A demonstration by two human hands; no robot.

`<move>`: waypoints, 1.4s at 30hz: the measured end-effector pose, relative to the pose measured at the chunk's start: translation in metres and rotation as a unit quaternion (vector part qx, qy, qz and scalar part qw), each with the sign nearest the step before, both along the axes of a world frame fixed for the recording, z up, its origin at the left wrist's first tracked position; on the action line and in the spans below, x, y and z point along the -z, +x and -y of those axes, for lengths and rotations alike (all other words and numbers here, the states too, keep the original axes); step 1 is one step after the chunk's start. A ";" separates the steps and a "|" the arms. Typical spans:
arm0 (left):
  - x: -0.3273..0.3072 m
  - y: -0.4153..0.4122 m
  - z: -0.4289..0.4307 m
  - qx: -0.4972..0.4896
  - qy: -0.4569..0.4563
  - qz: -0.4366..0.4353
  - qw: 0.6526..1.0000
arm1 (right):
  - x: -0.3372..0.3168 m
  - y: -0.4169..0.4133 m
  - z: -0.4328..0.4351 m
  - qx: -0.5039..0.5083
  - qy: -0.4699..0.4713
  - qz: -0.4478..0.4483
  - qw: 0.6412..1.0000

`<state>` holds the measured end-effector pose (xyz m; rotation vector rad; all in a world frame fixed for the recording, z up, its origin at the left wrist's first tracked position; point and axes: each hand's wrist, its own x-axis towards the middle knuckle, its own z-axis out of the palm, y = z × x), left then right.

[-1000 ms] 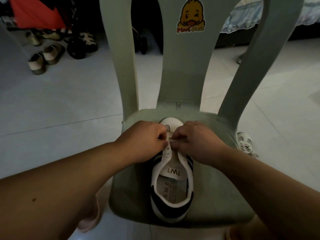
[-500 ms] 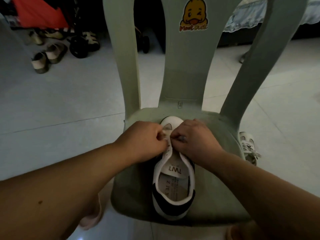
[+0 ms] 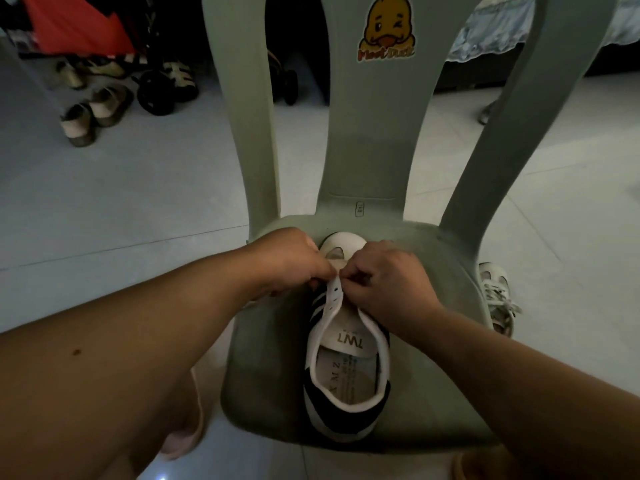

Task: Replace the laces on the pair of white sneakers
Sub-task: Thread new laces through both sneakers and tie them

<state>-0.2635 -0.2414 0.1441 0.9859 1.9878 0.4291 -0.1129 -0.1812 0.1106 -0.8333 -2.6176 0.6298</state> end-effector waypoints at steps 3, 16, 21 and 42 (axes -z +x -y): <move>0.000 0.002 0.003 -0.006 -0.005 0.032 0.999 | 0.002 -0.001 0.000 -0.021 0.063 -0.010 0.998; 0.019 -0.011 0.023 0.360 0.367 -0.335 0.790 | -0.014 0.006 -0.010 -0.022 -0.096 0.060 0.993; 0.012 0.001 0.024 0.193 0.181 -0.197 0.944 | -0.014 -0.003 -0.013 -0.018 -0.136 0.130 0.982; -0.004 0.000 0.014 0.268 0.079 -0.234 0.931 | -0.009 -0.004 -0.014 -0.002 -0.160 0.128 0.979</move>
